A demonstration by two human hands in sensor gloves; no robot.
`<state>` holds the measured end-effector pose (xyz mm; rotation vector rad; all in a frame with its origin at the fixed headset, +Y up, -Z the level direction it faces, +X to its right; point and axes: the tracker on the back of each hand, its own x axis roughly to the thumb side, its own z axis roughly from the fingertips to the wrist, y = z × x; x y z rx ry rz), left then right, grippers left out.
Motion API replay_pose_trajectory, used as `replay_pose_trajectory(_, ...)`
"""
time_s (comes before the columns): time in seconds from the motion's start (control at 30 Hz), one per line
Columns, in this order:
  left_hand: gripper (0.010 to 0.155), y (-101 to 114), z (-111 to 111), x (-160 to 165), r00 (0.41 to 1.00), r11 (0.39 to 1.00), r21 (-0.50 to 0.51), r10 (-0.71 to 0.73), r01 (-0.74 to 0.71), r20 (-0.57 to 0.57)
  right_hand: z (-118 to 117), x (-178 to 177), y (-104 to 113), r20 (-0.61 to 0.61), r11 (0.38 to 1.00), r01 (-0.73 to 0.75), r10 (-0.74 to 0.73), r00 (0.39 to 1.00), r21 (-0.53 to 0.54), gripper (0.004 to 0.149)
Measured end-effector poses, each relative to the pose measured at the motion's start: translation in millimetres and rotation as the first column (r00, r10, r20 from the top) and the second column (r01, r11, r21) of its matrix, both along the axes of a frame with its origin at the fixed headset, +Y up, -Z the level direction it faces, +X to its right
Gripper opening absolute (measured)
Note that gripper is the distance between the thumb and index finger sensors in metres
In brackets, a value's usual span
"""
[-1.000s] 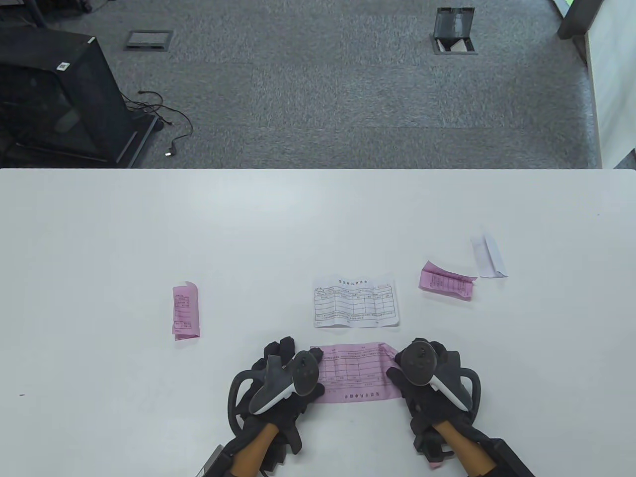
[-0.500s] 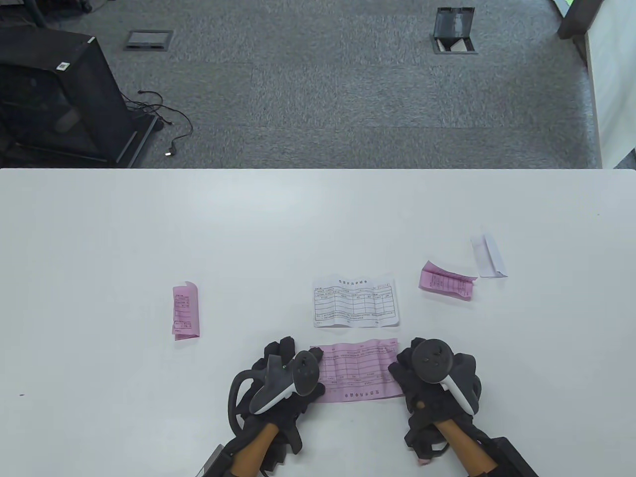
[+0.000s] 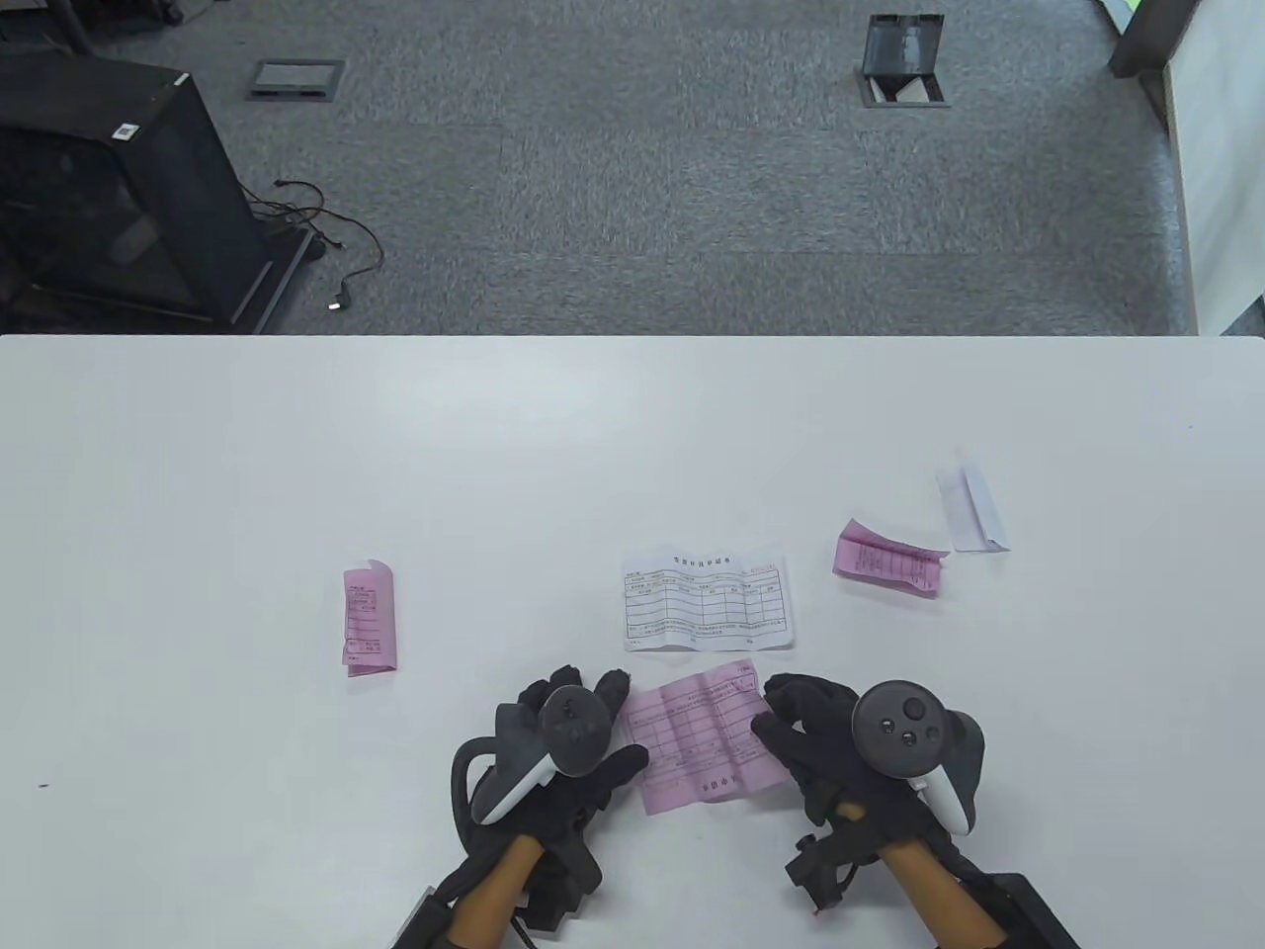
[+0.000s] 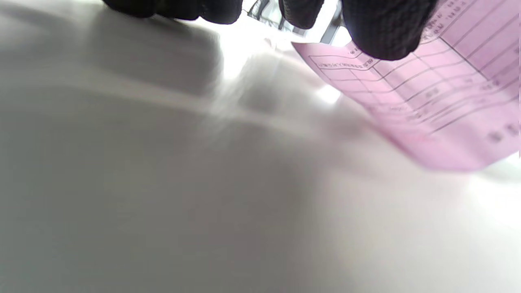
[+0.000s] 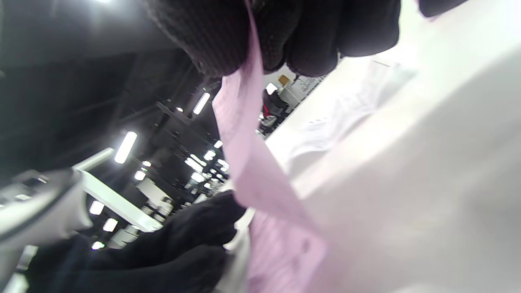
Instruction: Unfold folded invoices and stack
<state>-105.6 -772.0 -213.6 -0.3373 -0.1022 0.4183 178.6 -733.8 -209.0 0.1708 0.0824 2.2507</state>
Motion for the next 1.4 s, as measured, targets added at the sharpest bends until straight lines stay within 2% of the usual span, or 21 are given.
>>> replay_pose_trajectory(0.13,0.089,7.8,0.5,-12.7,0.971,0.970,0.049,0.238,-0.237,-0.026,7.1,-2.4,20.5,-0.089,0.987,0.145,-0.139,0.986,0.064,0.033)
replay_pose_trajectory(0.27,0.098,12.3,1.8,-21.9,0.883,0.879,0.105,0.469,-0.465,-0.010,16.1,-7.5,35.9,-0.187,0.948,0.304,-0.283,0.941,0.094,0.033)
replay_pose_trajectory(0.37,0.100,8.9,1.0,-23.4,0.811,0.809,0.057,0.585,-0.584,0.002,20.2,-10.0,42.5,-0.271,0.921,0.375,-0.337,0.902,0.105,0.032)
replay_pose_trajectory(0.43,0.098,5.4,1.5,-22.0,0.751,0.751,0.011,0.661,-0.661,-0.003,20.7,-7.7,44.4,-0.268,0.906,0.406,-0.364,0.892,0.122,0.032)
replay_pose_trajectory(0.53,0.082,5.2,3.3,-20.1,0.673,0.673,0.060,0.740,-0.738,-0.022,16.2,0.4,41.2,-0.222,0.901,0.409,-0.374,0.901,0.143,0.031)
replay_pose_trajectory(0.57,0.075,6.9,4.8,-19.7,0.666,0.666,0.102,0.745,-0.739,-0.033,13.9,3.8,38.7,-0.196,0.899,0.414,-0.384,0.902,0.146,0.031)
replay_pose_trajectory(0.63,0.058,10.8,6.8,-19.5,0.691,0.685,0.171,0.722,-0.708,-0.032,8.8,10.1,32.4,-0.145,0.887,0.442,-0.424,0.894,0.131,0.031)
replay_pose_trajectory(0.7,0.042,13.2,8.5,-19.1,0.688,0.677,0.205,0.725,-0.707,-0.020,4.0,13.5,24.3,-0.120,0.871,0.483,-0.472,0.874,0.088,0.031)
replay_pose_trajectory(0.8,0.040,13.0,9.7,-17.8,0.645,0.631,0.226,0.764,-0.742,-0.017,-1.8,16.8,11.4,-0.047,0.845,0.533,-0.531,0.846,0.039,0.032)
replay_pose_trajectory(0.87,0.040,12.2,9.7,-18.5,0.639,0.627,0.234,0.769,-0.743,-0.032,-5.5,19.8,4.9,-0.015,0.843,0.538,-0.538,0.843,0.017,0.031)
replay_pose_trajectory(1.0,0.040,11.8,7.9,-21.8,0.651,0.645,0.243,0.756,-0.725,-0.067,-11.7,28.1,-2.7,0.047,0.886,0.461,-0.463,0.885,0.044,0.032)
replay_pose_trajectory(1.17,0.040,10.5,5.4,-26.2,0.741,0.742,0.276,0.659,-0.611,-0.131,-18.0,34.1,-10.9,0.108,0.951,0.299,-0.306,0.946,0.073,0.032)
replay_pose_trajectory(1.3,0.041,9.6,1.8,-24.6,0.766,0.780,0.264,0.618,-0.568,-0.176,-21.9,33.6,-18.8,0.151,0.982,0.181,-0.186,0.971,0.046,0.032)
replay_pose_trajectory(1.4,0.041,13.1,-2.8,-23.6,0.771,0.797,0.244,0.600,-0.552,-0.215,-25.6,34.7,-24.0,0.193,0.989,0.142,-0.131,0.972,-0.044,0.032)
